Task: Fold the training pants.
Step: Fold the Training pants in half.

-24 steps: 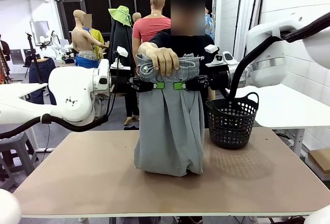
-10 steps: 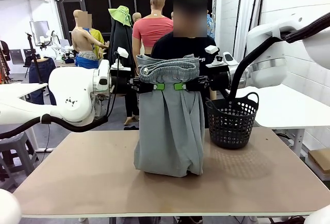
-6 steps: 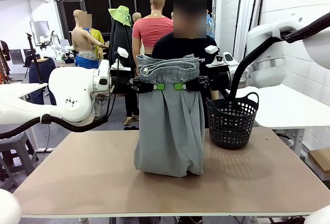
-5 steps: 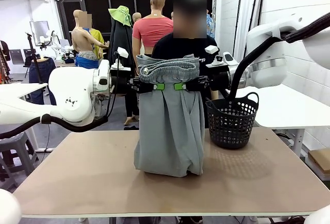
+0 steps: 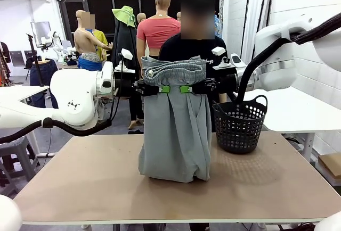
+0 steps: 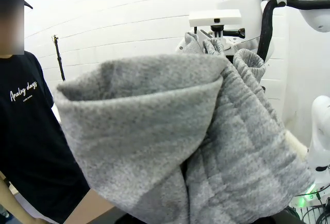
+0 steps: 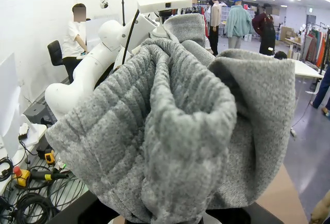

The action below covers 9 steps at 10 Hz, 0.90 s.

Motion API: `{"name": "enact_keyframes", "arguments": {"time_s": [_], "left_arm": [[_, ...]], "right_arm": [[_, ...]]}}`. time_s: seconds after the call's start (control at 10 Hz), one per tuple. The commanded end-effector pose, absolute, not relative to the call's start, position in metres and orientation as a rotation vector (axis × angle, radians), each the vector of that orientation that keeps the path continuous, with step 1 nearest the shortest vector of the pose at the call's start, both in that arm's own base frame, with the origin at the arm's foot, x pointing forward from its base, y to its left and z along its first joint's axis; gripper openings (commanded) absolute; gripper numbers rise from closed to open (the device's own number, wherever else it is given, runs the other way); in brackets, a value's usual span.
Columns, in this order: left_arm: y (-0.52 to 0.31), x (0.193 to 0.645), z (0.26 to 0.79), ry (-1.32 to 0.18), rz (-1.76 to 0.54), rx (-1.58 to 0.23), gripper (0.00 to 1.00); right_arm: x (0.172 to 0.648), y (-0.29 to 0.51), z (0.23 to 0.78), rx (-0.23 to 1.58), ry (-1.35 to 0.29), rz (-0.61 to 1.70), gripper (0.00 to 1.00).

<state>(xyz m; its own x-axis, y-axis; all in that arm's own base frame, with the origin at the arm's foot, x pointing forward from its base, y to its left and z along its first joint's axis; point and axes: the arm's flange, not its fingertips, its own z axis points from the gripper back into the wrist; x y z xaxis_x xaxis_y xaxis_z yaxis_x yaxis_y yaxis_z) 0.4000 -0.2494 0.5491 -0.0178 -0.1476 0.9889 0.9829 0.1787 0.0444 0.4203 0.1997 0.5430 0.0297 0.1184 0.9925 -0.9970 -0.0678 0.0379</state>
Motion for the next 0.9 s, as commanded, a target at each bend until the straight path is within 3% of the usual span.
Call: {"name": "enact_keyframes", "arguments": {"time_s": [0.0, 0.8], "left_arm": [[-0.2508, 0.4015, 0.5518, -1.201, -1.158, -0.945, 0.0], [-0.2508, 0.4015, 0.5518, -1.201, -1.158, -0.945, 0.0]], "right_arm": [[0.4197, 0.2003, 0.5439, 1.206, -1.066, 1.279, 0.0], [0.4197, 0.2003, 0.5439, 1.206, -1.066, 1.279, 0.0]]}}
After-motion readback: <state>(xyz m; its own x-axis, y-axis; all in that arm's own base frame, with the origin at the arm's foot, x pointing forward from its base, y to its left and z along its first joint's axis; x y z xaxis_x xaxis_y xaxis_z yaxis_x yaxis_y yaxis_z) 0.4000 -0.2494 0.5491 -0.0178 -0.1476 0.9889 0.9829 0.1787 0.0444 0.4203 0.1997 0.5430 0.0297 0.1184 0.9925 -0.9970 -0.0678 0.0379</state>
